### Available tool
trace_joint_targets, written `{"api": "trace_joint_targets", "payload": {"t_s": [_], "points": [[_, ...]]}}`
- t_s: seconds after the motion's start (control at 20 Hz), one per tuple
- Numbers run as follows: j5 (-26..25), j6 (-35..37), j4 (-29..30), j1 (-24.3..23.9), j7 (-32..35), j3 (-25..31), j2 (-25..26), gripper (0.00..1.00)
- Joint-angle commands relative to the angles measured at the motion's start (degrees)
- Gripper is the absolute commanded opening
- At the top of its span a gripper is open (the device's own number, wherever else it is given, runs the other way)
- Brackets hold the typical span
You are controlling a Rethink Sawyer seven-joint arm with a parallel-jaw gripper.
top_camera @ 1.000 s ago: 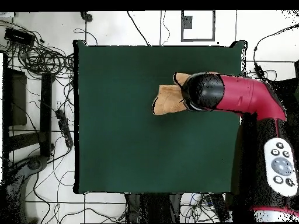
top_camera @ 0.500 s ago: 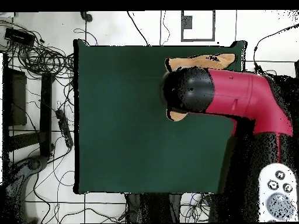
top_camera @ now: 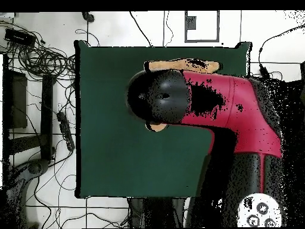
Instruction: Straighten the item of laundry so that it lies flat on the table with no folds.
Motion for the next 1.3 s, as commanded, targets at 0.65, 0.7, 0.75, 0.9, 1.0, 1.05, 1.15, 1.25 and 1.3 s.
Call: {"api": "trace_joint_targets", "payload": {"t_s": [0.65,0.7,0.75,0.9,1.0,1.05,1.15,1.25,1.3], "points": [[5.48,-8.40,17.24,-2.41,5.25,1.95,5.65,0.00],[4.99,-8.18,17.20,-2.74,3.81,2.27,6.32,0.00],[4.57,-8.89,17.43,-2.89,3.34,2.34,6.80,0.00],[3.39,-10.13,17.76,-3.33,2.13,2.60,8.03,0.00],[2.50,-10.28,17.35,-3.50,1.40,2.69,8.95,0.00],[2.25,-10.67,17.28,-3.73,1.04,2.89,9.52,0.00],[1.91,-12.13,17.48,-4.32,0.37,3.43,10.67,0.00],[1.81,-14.32,17.90,-5.08,0.02,4.14,11.98,0.00],[1.77,-15.40,17.98,-5.44,-0.12,4.45,12.59,0.00]]}}
